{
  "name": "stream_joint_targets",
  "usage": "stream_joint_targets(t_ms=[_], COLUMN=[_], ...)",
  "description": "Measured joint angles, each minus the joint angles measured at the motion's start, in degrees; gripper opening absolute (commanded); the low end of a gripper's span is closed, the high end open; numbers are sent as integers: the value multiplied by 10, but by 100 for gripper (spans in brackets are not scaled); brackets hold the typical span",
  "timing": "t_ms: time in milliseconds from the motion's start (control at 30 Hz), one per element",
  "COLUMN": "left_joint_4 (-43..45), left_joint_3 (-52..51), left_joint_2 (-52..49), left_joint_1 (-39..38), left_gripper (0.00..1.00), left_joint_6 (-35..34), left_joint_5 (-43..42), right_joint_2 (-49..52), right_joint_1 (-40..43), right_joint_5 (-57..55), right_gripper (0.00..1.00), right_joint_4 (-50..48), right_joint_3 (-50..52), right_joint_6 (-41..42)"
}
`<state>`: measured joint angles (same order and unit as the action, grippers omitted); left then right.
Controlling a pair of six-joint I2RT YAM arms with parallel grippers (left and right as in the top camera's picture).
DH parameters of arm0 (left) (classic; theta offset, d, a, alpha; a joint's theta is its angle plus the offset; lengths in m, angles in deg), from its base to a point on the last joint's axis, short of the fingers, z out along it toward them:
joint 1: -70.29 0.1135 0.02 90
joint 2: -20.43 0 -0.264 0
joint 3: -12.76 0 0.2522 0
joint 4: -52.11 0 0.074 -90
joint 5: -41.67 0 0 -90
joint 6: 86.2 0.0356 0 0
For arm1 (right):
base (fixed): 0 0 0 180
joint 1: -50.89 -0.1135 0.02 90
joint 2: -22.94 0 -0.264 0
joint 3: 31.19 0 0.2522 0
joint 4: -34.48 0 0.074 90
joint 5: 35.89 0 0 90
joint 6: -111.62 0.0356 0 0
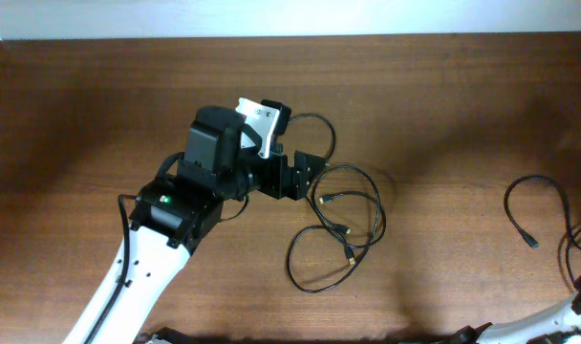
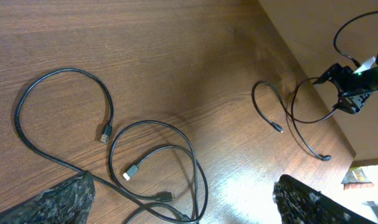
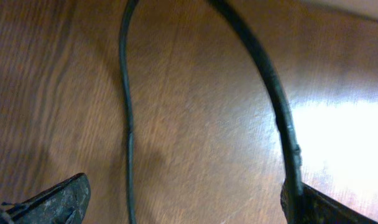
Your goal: Untangle cables
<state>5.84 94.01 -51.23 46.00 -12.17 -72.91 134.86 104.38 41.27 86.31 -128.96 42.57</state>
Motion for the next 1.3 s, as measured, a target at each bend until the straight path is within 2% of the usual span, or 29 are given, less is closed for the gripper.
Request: stream_joint_targets(t_ms=[133,367,467,533,667,733,767,800,900,1000,1100,1233,1300], left_joint_4=[1,2,-3,-31,-153,-173,-175,-175,-177,-179,-180,-163,-161], left_joint_3=[0,0,0,1,0,0,0,0,0,0,0,0,0], left_joint_2=[0,0,-1,-2,-5,-5,-6,-6,-6,-24,-74,-85,-85], left_joint_1=[0,0,0,0,0,6,19,43,88,89,91,168,208], left_gripper=[95,96,98,99,99,99,99,99,99,99,99,99,99], left_joint_6=[0,2,2,4,4,4,3,0,-1,-1,-1,8,59], left_joint_5=[0,0,0,40,258,301,313,323,333,363,368,297,253], right_joint_2=[-25,-373,-419,-409,-352,-309,-261,-247,-191,-122,-113,-113,-113], right_joint_1=[0,-4,-74,-163,-305,-354,-407,-424,-505,-596,-678,-753,-794], right_joint_5=[105,222,297,316,327,328,329,330,329,329,329,329,329], right_gripper=[98,98,98,99,98,98,99,98,99,99,99,99,99], right_joint_4=[7,9,67,136,214,231,238,239,252,264,291,299,278], right_joint_3=[0,-9,-12,-12,-14,-14,-13,-12,-13,-13,-13,-2,39], right_joint_6=[-24,-37,-76,-137,-242,-266,-292,-300,-332,-358,-400,-424,-424])
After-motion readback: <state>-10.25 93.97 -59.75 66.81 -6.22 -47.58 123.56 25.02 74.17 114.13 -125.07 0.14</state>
